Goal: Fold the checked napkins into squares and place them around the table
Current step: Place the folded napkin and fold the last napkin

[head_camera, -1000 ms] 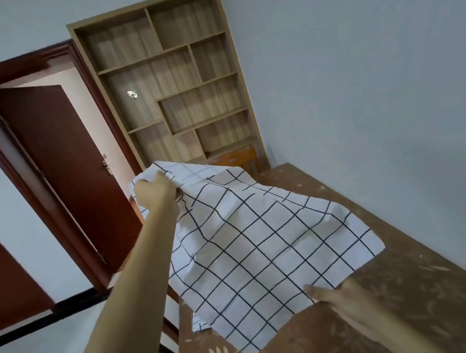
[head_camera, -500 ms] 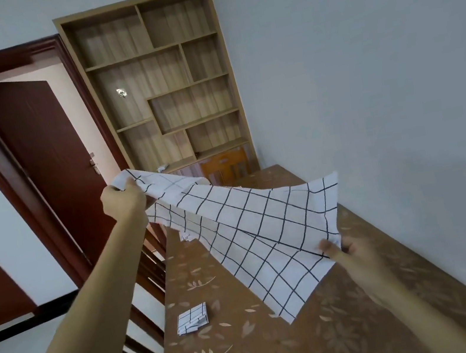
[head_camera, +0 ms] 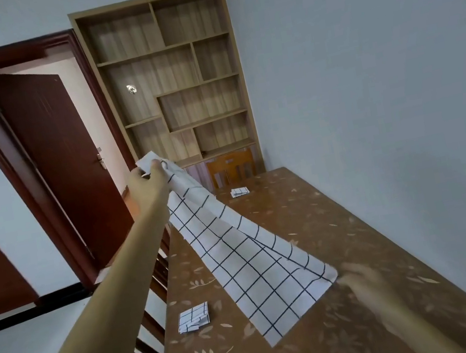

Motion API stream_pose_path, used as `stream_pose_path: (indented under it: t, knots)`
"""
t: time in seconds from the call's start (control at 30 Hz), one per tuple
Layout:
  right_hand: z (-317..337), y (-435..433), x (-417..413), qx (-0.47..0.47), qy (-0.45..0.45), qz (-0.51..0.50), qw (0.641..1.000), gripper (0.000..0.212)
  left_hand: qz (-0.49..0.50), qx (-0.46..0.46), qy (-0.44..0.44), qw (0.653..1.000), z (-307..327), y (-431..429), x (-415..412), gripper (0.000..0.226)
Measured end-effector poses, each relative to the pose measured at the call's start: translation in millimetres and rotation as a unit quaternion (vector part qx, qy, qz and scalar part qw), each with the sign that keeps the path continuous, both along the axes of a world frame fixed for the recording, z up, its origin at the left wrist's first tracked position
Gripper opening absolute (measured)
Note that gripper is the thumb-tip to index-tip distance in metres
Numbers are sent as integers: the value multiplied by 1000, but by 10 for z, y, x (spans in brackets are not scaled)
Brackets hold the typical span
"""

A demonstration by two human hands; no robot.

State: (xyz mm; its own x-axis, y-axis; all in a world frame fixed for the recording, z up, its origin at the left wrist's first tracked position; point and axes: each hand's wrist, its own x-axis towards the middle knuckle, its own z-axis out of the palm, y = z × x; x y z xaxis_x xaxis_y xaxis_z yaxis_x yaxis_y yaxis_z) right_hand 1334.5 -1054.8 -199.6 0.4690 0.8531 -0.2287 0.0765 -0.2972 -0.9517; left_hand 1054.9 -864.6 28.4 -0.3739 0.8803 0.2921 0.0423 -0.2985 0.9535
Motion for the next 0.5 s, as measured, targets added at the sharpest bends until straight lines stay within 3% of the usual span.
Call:
stream_pose_path:
  t: [0.13, 0.27, 0.43, 0.5]
  knots:
    - [157, 80, -102, -7, -77, -2, 997, 50, -46, 71, 124, 989, 1, -157, 214, 21]
    - [559, 175, -376, 120, -134, 55, 982, 47, -114, 116, 248, 955, -30, -426, 445, 27]
    - [1120, 208, -816, 243, -178, 124, 946, 74, -160, 206, 338, 904, -151, -762, 684, 25]
    - [1313, 227, -969, 283, -220, 110, 927, 75, -180, 223, 346, 893, -176, -877, 738, 19]
